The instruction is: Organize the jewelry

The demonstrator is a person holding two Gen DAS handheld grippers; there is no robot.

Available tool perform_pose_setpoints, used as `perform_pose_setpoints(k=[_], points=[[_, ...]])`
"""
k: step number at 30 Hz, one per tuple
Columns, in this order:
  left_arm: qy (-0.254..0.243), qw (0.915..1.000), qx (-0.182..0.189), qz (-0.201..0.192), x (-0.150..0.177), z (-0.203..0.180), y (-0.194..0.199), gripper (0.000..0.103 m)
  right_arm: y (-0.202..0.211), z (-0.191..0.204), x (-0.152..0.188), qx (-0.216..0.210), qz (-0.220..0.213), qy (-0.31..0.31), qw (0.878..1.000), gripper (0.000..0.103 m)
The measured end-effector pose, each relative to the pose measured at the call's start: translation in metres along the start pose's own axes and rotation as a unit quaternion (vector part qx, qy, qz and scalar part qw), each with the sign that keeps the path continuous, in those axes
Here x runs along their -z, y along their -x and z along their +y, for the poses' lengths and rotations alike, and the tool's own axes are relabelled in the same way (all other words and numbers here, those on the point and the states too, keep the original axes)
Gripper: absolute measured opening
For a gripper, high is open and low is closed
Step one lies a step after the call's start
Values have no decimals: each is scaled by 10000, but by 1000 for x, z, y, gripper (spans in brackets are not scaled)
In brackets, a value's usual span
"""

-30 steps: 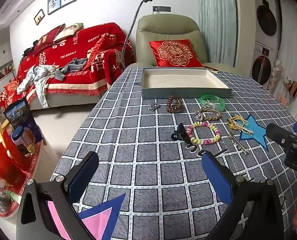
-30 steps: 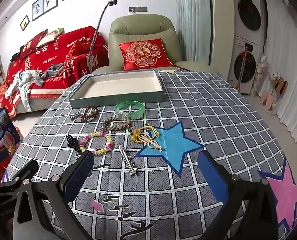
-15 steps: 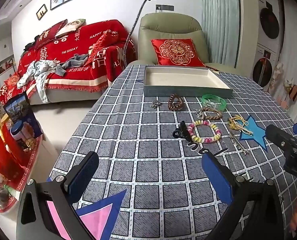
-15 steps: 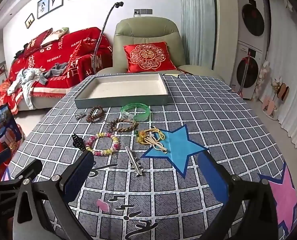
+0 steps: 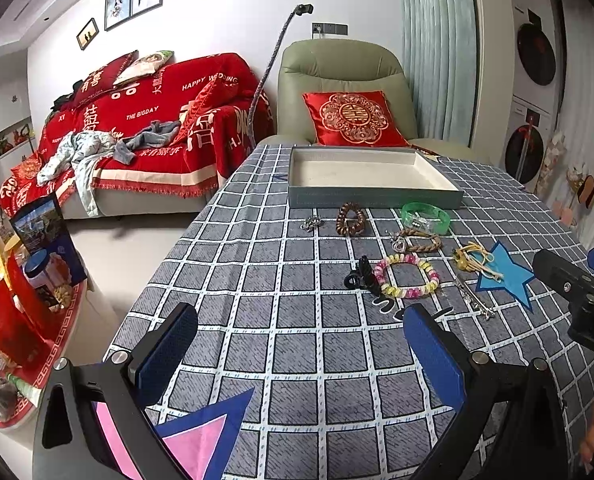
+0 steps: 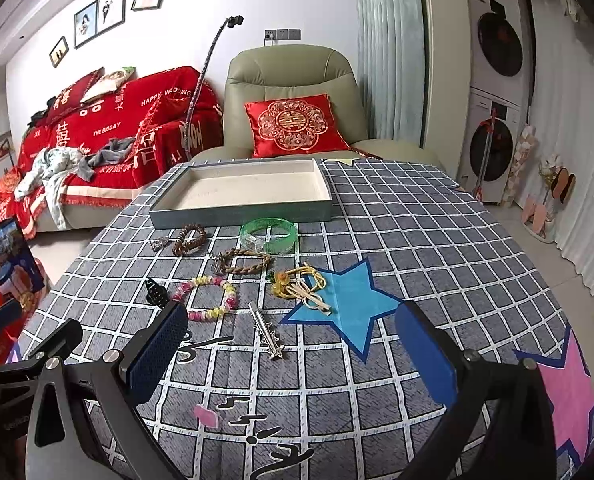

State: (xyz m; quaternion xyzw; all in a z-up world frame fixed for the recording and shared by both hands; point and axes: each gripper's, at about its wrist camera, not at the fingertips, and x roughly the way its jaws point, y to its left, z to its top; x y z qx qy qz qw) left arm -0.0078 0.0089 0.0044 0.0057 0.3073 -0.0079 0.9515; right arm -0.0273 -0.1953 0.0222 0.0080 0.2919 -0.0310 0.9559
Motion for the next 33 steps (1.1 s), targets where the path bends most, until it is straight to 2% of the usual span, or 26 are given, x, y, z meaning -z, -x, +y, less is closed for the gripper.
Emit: perform_pose_setpoints(k=[33], points=[[26, 10000, -26, -90, -4, 1, 2, 103, 4, 1, -5, -17, -130, 26, 9999, 103]])
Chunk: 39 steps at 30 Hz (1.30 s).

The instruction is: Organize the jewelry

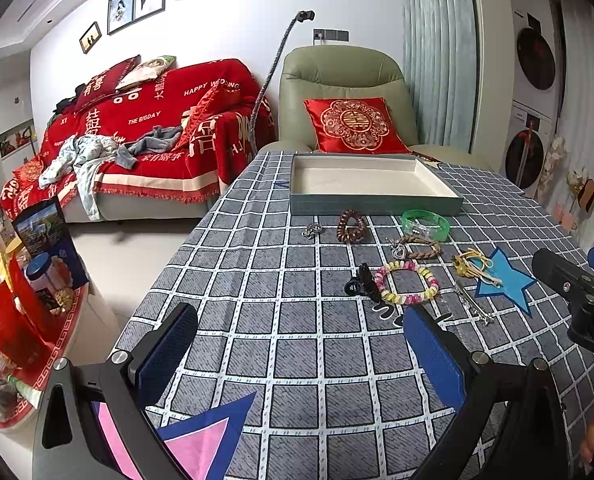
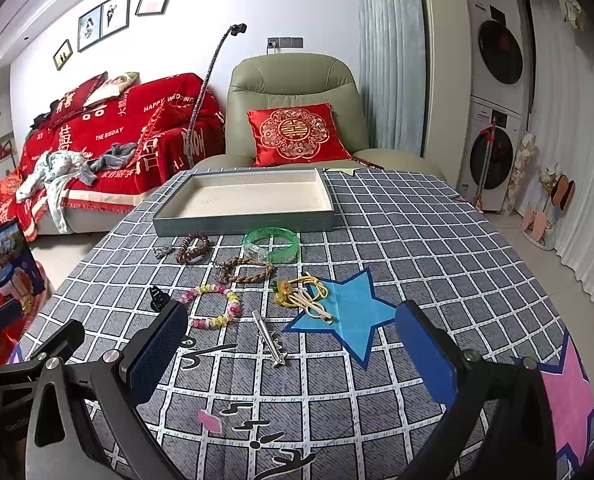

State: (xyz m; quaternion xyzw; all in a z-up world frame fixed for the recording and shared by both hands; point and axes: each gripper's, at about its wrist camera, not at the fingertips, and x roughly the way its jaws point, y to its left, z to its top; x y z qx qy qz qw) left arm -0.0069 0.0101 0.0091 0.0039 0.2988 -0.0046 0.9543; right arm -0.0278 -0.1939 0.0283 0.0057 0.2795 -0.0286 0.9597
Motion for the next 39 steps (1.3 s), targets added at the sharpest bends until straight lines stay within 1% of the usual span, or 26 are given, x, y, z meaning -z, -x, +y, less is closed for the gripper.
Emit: perform_pose_setpoints(k=[39], points=[[38, 10000, -14, -28, 0, 2, 3, 103, 5, 4, -2, -28, -56, 1, 10000, 103]])
